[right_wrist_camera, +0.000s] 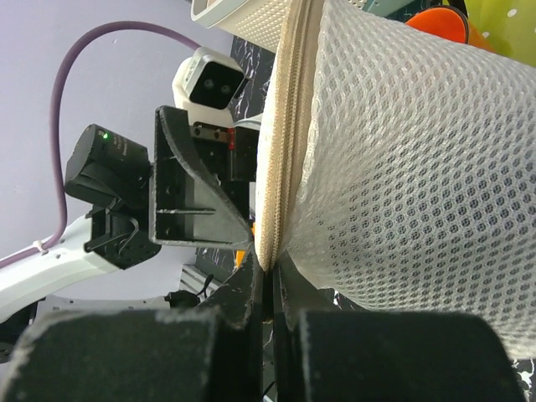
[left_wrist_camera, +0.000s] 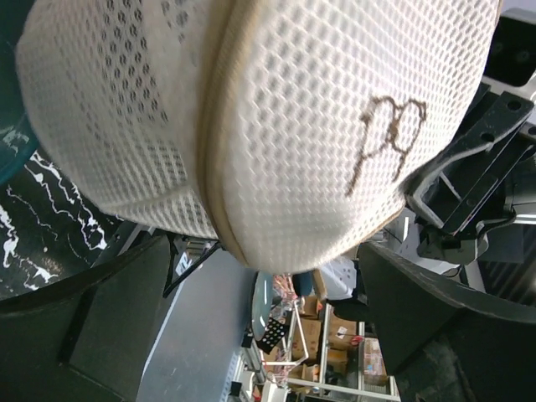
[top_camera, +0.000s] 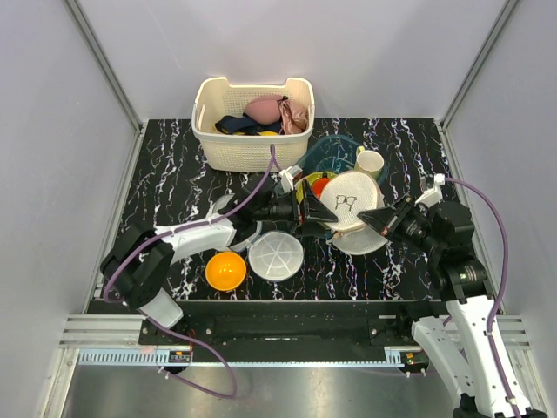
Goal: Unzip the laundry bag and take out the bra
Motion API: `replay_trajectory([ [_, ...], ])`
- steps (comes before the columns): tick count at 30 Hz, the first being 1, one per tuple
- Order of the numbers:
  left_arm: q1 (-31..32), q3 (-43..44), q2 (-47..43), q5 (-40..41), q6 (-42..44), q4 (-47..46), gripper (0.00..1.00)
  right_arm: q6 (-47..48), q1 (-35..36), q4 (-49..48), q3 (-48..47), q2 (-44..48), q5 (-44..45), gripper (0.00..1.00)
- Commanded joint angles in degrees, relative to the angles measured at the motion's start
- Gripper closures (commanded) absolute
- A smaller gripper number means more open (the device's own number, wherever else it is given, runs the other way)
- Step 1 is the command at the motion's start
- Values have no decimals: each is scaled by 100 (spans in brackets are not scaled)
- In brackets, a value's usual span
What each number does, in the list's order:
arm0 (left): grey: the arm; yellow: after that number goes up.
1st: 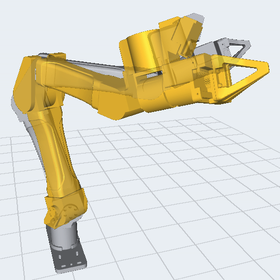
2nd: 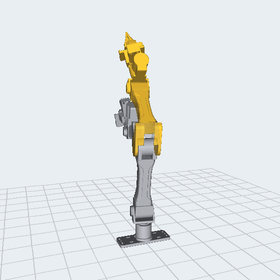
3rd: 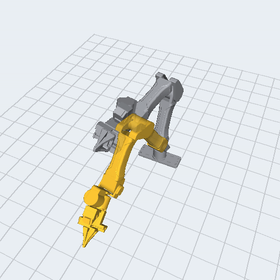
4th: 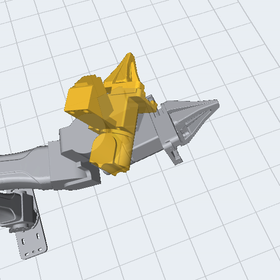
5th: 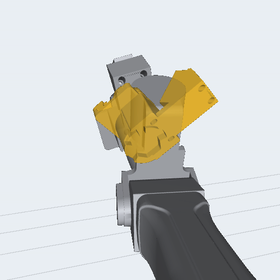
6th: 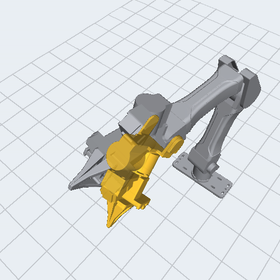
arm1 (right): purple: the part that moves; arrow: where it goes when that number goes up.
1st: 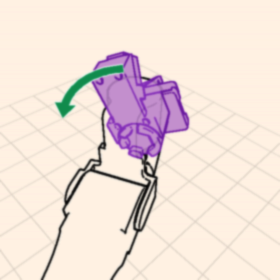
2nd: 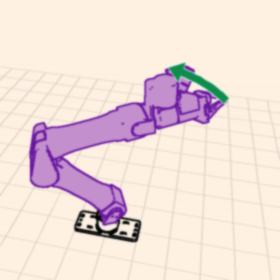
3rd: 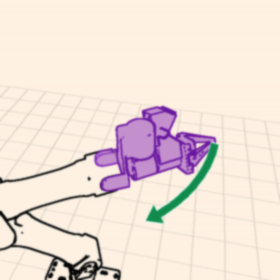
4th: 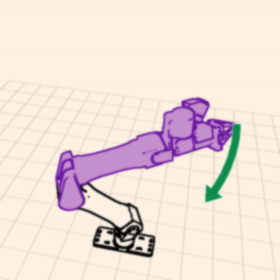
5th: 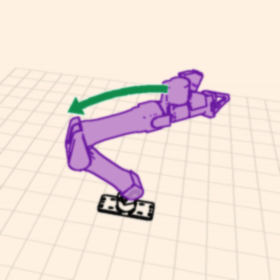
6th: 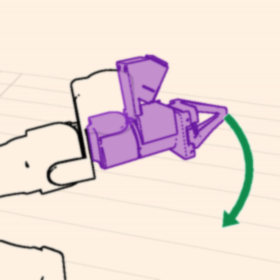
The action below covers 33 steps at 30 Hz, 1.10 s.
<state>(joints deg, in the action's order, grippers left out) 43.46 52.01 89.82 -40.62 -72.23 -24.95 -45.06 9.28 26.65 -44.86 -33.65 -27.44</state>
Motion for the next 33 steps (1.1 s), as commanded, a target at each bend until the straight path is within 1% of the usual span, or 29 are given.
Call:
replay_trajectory([
  [1, 22, -6, 141, -157, -477, -1135, 5, -73, 21, -354, 21, 87, -147, 100],
  [4, 13, 28, 141, -26, -415, -1056, 9, -91, 21, -284, 39, 95, -191, 100],
  [6, 13, 72, 115, 45, -293, -916, 23, 75, 21, -48, -40, 60, -200, 100],
  [7, 13, 90, 54, 150, -240, -837, 35, 154, 21, 58, -66, 43, -165, 100],
  [8, 13, 108, 1, 177, -161, -558, 50, 242, 13, 172, -101, 17, -122, 100],
  [9, 13, 143, -87, 238, 31, -398, 59, 365, 21, 330, -119, -27, -78, 100],
  [10, 4, 160, -122, 265, 138, -40, 74, 418, 21, 401, -111, -80, -51, 100],
  [12, -4, 213, -219, 353, 384, 235, 92, 507, 21, 595, -67, -98, -16, 100],
  [13, -4, 265, -272, 388, 463, 636, 100, 533, 21, 647, -49, -124, -7, 100],
  [14, -4, 396, -298, 475, 690, 849, 100, 603, 13, 779, -40, -124, 54, 100],
  [15, -4, 520, -377, 668, 910, 1547, 100, 717, 21, 1032, -119, -177, 255, 67],
  [16, -4, 590, -439, 748, 1103, 1798, 100, 892, 21, 1331, -319, -203, 387, 33],
  [17, 4, 765, -474, 914, 1201, 2070, 100, 980, 13, 1499, -443, -221, 684, 25],
  [18, -4, 845, -509, 1011, 1307, 2534, 100, 1103, 21, 1640, -592, -230, 818, 23],
  [20, -4, 1012, -571, 1239, 1544, 3038, 100, 1376, 30, 1992, -1006, -239, 1090, 24],
  [22, 4, 1180, -589, 1311, 1667, 3460, 100, 1525, 30, 2193, -1278, -274, 1031, 27],
  [23, 4, 1215, -606, 1398, 1685, 3575, 100, 1526, 30, 2247, -1332, -291, 995, 31],
  [24, 13, 1267, -606, 1416, 1694, 3689, 100, 1526, 21, 2291, -1384, -300, 926, 33],
  [25, 13, 1285, -589, 1460, 1677, 3742, 100, 1509, 21, 2335, -1376, -291, 768, 35],
  [26, 13, 1303, -554, 1469, 1659, 3769, 100, 1465, 21, 2327, -1350, -265, 680, 42],
  [28, 31, 1347, -510, 1504, 1598, 3796, 100, 1395, 21, 2309, -1262, -169, 417, 43],
  [33, 75, 1566, -325, 1434, 1562, 3866, 100, 1359, 30, 2292, -1130, -168, 117, 42],
])
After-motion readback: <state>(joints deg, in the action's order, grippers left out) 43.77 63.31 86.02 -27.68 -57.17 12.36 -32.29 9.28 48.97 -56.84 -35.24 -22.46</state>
